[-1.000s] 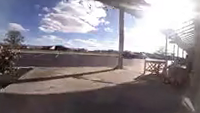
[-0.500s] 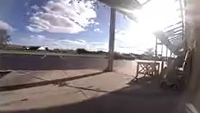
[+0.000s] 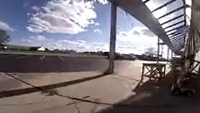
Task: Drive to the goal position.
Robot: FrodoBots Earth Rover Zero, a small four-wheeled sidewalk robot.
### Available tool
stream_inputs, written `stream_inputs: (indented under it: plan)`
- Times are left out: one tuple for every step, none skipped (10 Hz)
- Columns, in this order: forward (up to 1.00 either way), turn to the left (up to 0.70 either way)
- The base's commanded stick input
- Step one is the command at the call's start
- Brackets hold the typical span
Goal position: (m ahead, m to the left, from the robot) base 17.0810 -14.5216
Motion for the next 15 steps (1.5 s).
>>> stream_inputs:
  plan:
    - [0.85, 0.00]
    - [0.85, 0.00]
    - [0.85, 0.00]
    - [0.85, 0.00]
    - [0.85, 0.00]
    - [0.85, 0.00]
    - [0.85, 0.00]
    - [0.85, 0.00]
    - [0.85, 0.00]
    - [0.85, -0.27]
    - [0.85, -0.27]
    - [0.85, -0.27]
    - [0.85, -0.27]
    - [0.85, -0.27]
    - [0.85, -0.27]
